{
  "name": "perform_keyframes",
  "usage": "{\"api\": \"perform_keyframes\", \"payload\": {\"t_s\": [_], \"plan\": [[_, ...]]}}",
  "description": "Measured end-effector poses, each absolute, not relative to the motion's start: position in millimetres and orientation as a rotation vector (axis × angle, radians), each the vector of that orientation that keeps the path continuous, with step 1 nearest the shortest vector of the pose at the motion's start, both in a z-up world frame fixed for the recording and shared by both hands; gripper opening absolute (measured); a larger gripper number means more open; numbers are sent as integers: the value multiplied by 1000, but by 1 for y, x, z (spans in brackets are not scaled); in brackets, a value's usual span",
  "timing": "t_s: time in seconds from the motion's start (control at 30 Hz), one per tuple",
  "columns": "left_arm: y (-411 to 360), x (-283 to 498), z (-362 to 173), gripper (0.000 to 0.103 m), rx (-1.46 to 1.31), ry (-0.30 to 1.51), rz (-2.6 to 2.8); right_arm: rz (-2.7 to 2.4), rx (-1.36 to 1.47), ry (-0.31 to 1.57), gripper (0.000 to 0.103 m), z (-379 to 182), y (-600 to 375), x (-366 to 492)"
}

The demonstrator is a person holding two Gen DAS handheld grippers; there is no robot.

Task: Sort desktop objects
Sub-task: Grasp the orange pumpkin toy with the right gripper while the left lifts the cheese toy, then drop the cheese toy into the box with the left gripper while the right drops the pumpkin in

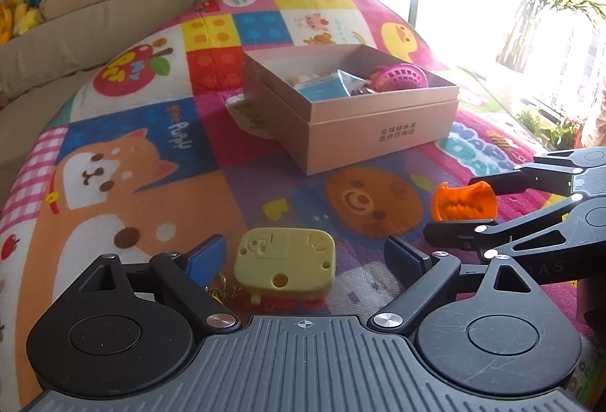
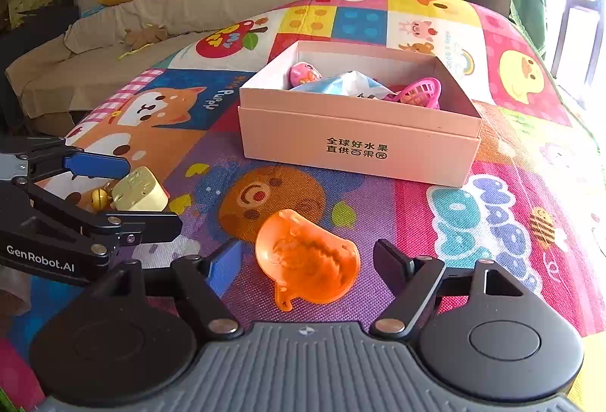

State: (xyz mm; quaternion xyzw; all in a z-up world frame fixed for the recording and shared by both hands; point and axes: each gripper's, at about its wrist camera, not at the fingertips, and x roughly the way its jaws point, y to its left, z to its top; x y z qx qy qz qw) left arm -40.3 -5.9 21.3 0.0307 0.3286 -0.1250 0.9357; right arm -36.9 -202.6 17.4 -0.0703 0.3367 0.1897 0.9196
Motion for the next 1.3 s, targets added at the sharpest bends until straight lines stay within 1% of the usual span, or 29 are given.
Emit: {"api": "perform_keyframes", "payload": {"t_s": [0.03, 0.07, 0.1, 0.17, 0.23, 0.27, 0.3, 0.37, 0.5, 0.57, 0.63, 0.7, 0.8, 0.9, 0.97, 1.03, 1.07, 1.1, 1.13, 1.17, 1.2, 1.27, 1.3], "plan": [[-5, -40, 21, 94, 59, 676, -249, 394, -149, 695, 67, 17, -202, -37], [-5, -39, 20, 94, 55, 681, -241, 397, -154, 705, 58, 17, -201, -36], [-4, -38, 20, 94, 50, 687, -234, 395, -158, 716, 56, 16, -200, -35], [-2, -36, 18, 92, 37, 701, -220, 393, -156, 721, 55, 15, -200, -35], [-1, -35, 16, 86, 28, 713, -212, 393, -151, 725, 55, 16, -201, -36], [-1, -34, 16, 81, 26, 715, -210, 394, -149, 729, 55, 16, -201, -38], [-1, -34, 16, 72, 25, 717, -210, 397, -147, 731, 55, 17, -202, -38], [-1, -35, 17, 62, 26, 715, -208, 406, -146, 738, 55, 19, -205, -40], [-5, -35, 29, 62, 24, 687, -228, 401, -145, 715, 55, 32, -215, -44], [-9, -32, 51, 61, 35, 627, -251, 398, -137, 671, 55, 50, -223, -44], [-14, -22, 80, 61, 61, 542, -267, 397, -111, 584, 55, 82, -234, -43], [-21, -8, 108, 61, 78, 462, -285, 387, -83, 490, 55, 117, -246, -39], [-37, 21, 137, 61, 125, 362, -300, 360, -43, 390, 55, 152, -261, -31], [-59, 66, 149, 61, 139, 334, -297, 317, -39, 345, 55, 162, -268, -21], [-74, 104, 147, 62, 97, 329, -305, 312, -26, 358, 55, 158, -272, -13], [-87, 131, 139, 70, 97, 324, -283, 311, -10, 389, 55, 149, -273, -3], [-90, 141, 135, 73, 100, 338, -264, 301, -1, 416, 55, 143, -273, 5], [-90, 146, 132, 73, 91, 356, -249, 289, 2, 436, 55, 138, -273, 9], [-84, 147, 128, 75, 66, 383, -248, 282, 2, 448, 55, 135, -274, 13], [-77, 141, 124, 80, 44, 400, -255, 274, 2, 457, 55, 131, -276, 15], [-72, 135, 120, 87, 35, 410, -258, 270, 3, 461, 55, 128, -278, 16], [-58, 110, 109, 94, 46, 430, -242, 262, 11, 472, 55, 124, -283, 21], [-52, 98, 103, 95, 56, 446, -232, 259, 20, 481, 55, 123, -284, 25]]}}
